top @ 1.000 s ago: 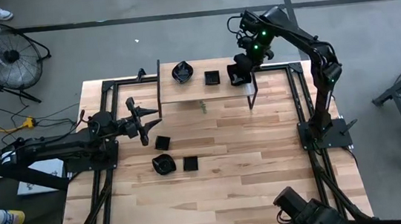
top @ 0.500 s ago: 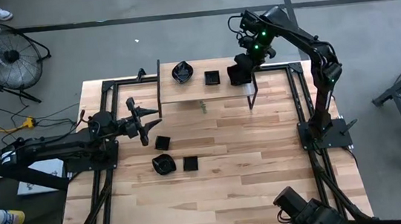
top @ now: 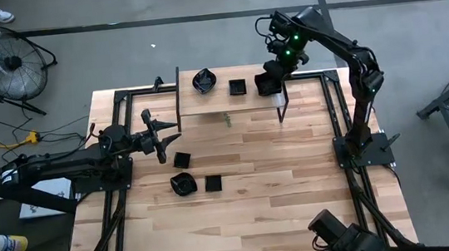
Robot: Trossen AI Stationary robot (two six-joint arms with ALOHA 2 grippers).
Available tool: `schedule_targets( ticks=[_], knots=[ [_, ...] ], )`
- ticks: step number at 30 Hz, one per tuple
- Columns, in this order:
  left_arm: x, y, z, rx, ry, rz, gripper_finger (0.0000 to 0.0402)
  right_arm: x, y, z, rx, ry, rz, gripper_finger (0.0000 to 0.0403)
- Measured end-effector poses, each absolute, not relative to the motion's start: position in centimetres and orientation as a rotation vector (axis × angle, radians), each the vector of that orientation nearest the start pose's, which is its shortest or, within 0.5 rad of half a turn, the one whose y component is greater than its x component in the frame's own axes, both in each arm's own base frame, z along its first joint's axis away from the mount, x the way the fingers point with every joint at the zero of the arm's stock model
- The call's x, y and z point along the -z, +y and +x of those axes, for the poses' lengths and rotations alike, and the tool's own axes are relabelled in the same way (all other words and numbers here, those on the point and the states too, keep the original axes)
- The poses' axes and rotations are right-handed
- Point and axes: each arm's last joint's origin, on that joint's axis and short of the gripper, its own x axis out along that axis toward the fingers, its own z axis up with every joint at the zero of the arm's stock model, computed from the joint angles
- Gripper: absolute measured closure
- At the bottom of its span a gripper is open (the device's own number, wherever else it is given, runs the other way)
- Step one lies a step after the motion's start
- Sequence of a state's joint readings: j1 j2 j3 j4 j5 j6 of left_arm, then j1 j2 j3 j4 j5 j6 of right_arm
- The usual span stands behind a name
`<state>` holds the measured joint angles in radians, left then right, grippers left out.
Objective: Pick & Place Mini shaped plates
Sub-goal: Stack the distorted square plate on top of the other distorted square plate on the shelf, then stack the leaf shaped plate on top of the other leaf shaped plate on the shelf
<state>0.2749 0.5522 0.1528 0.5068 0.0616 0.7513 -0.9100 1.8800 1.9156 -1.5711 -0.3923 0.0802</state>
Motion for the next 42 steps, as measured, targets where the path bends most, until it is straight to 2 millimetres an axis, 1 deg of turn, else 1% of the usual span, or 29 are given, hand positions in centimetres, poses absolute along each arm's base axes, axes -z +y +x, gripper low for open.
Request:
schedule_targets(
  ticks=[4, 9, 14, 16, 21, 25, 30, 33, 35, 37, 42],
  knots=[
    [-21.2, 3.6, 13.6, -0.243, -0.021, 0.763, 0.0238, -33.7, -26.2, 21.8, 0.462, 1.206, 0.983, 0.0334],
    [-21.2, 3.6, 13.6, -0.243, -0.022, 0.757, 0.0238, -35.3, -25.3, 21.0, 0.475, 1.171, 0.937, 0.0333],
    [-21.2, 3.6, 13.6, -0.242, -0.021, 0.741, 0.0238, -37.3, -24.1, 19.6, 0.571, 1.171, 0.812, 0.0333],
    [-21.1, 3.6, 13.6, -0.238, -0.013, 0.729, 0.0238, -38.3, -23.4, 19.0, 0.609, 1.159, 0.766, 0.0333],
    [-20.8, 3.7, 13.6, -0.244, 0.017, 0.678, 0.0238, -40.8, -21.0, 17.8, 0.638, 1.104, 0.619, 0.0334],
    [-20.6, 3.8, 13.6, -0.269, 0.048, 0.619, 0.0238, -42.8, -19.0, 17.1, 0.631, 1.036, 0.468, 0.0334],
    [-20.0, 3.8, 13.6, -0.251, 0.100, 0.568, 0.0238, -44.8, -16.8, 16.7, 0.593, 0.927, 0.327, 0.0334],
    [-19.5, 3.7, 13.6, -0.215, 0.154, 0.550, 0.0238, -45.6, -15.6, 16.9, 0.573, 0.887, 0.247, 0.0334],
    [-19.5, 3.7, 13.6, -0.182, 0.191, 0.537, 0.0238, -45.6, -15.0, 17.0, 0.564, 0.852, 0.212, 0.0334],
    [-19.6, 3.6, 13.6, -0.141, 0.234, 0.515, 0.0238, -44.7, -14.3, 17.1, 0.546, 0.818, 0.185, 0.0334],
    [-21.0, 3.4, 13.5, -0.045, 0.319, 0.473, 0.0238, -40.2, -12.8, 17.2, 0.521, 0.721, 0.153, 0.0334]
  ],
)
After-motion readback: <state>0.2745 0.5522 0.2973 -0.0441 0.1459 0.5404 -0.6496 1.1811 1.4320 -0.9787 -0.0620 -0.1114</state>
